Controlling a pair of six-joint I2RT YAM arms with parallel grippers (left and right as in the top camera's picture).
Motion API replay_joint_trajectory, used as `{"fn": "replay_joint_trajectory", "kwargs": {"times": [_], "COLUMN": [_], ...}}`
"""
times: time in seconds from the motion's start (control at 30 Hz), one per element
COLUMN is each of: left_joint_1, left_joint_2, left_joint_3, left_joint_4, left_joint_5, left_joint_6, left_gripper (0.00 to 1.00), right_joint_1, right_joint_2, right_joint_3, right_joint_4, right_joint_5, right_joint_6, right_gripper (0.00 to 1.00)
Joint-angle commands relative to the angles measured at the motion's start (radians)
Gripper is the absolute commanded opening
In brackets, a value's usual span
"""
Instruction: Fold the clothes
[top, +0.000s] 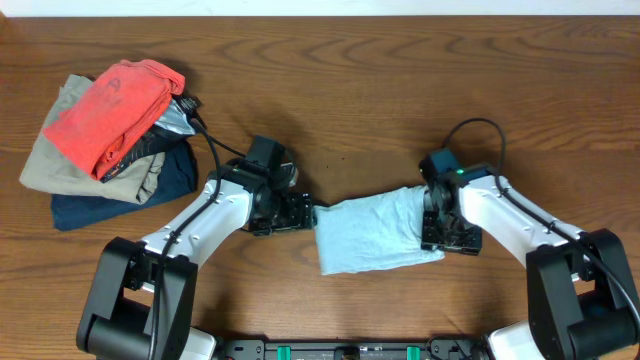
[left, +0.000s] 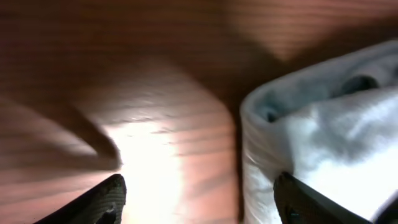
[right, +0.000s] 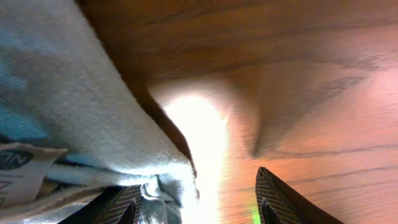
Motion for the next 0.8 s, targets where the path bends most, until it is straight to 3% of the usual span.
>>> {"fn": "replay_joint_trajectory", "kwargs": {"times": [0.0,0.3,0.5,0.77], "left_joint_1": [0.003,0.003,0.001,-0.045], "left_joint_2": [0.013,0.006,0.003,0.005], "left_joint_3": [-0.006,0.001,0.004,0.003], "left_joint_4": [0.001,0.124,0.376,0.344], "left_joint_5": [0.104,0.103,0.053,0.055], "left_joint_6": [-0.012,-0.038,-0.032,-0.032], "left_gripper": [0.79,0.82,0.81,0.73], "right_joint_1": [-0.022,-0.085,-0.162,-0.167], "right_joint_2": [-0.002,-0.002,-0.002,-0.034], "right_joint_3": [-0.007,-0.007,0.02,0.191], "right_joint_4": [0.009,0.087,0.315,0.109], "right_joint_5": [0.072,0.196,0.035,0.029], "right_joint_6": [0.025,-0.011,-0.225,-0.252], "right_gripper": [0.58,0.64,0.7,0.78]}}
